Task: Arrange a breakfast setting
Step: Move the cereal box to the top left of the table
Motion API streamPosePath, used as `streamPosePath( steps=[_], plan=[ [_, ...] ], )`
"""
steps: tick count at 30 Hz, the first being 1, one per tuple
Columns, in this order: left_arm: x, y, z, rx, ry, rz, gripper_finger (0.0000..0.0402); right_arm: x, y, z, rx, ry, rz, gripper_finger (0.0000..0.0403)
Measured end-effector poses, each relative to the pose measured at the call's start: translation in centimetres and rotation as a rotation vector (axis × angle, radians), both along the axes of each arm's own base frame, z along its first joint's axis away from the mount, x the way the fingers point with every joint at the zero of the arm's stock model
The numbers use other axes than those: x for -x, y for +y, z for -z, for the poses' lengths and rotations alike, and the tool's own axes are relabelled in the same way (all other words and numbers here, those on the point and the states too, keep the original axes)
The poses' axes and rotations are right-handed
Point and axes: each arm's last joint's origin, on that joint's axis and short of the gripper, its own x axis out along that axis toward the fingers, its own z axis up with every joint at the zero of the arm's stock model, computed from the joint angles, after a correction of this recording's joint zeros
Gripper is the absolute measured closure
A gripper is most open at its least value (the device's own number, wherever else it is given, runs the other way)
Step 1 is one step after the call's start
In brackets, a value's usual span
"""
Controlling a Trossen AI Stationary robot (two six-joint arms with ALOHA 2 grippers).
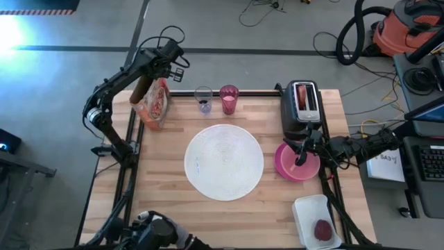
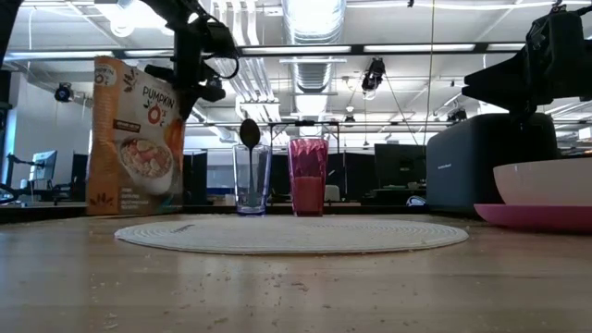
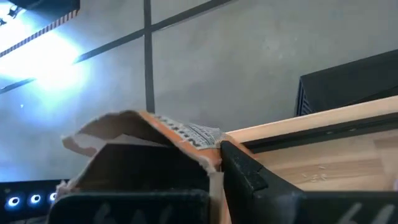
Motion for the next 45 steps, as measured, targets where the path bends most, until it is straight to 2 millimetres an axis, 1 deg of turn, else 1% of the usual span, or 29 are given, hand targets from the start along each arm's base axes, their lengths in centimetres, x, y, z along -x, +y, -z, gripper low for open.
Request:
streamPosePath(
  steps=[3,6,8,13,18,23,26,28,30,40,45],
  plan=[
    [-0.1,-0.3,-1.0,-0.01,-0.007,0.01,0.0387,0.0,0.0,0.0,0.0,0.0,0.0,0.0259],
    [0.1,-0.5,-2.0,-0.013,-0.006,0.01,0.0365,0.0,0.0,0.0,0.0,0.0,0.0,0.0259],
    [0.3,-0.8,-2.3,0.001,0.003,0.01,0.035,0.0,0.0,0.0,0.0,0.0,0.0,0.0259],
    [0.5,-1.1,-1.9,0.061,-0.006,0.002,0.0324,0.0,0.0,0.0,0.001,0.0,0.0,0.0259],
    [0.5,-1.3,-1.4,0.106,-0.037,0.003,0.0317,0.0,0.0,0.0,0.0,0.0,0.0,0.0259],
    [0.4,-1.3,-1.3,0.117,-0.042,0.006,0.033,0.0,0.0,0.0,0.0,0.0,0.0,0.0259],
    [0.5,-1.4,-1.0,0.135,-0.027,0.005,0.0356,0.0,0.0,0.0,-0.001,0.0,0.0,0.0259],
    [0.6,-1.5,-0.7,0.148,-0.015,0.005,0.0382,0.0,0.0,0.0,0.0,0.0,0.0,0.0259],
    [0.6,-1.5,-0.5,0.157,0.0,0.004,0.0396,0.0,0.0,0.0,-0.001,-0.001,0.0,0.0259],
    [1.2,-1.9,-0.2,0.171,0.1,-0.024,0.0401,0.0,0.0,0.0,-0.001,0.0,0.0,0.0259],
    [1.4,-1.8,-0.3,0.137,0.141,-0.043,0.0402,0.0,0.0,0.0,0.0,0.0,0.0,0.0259]
  ],
)
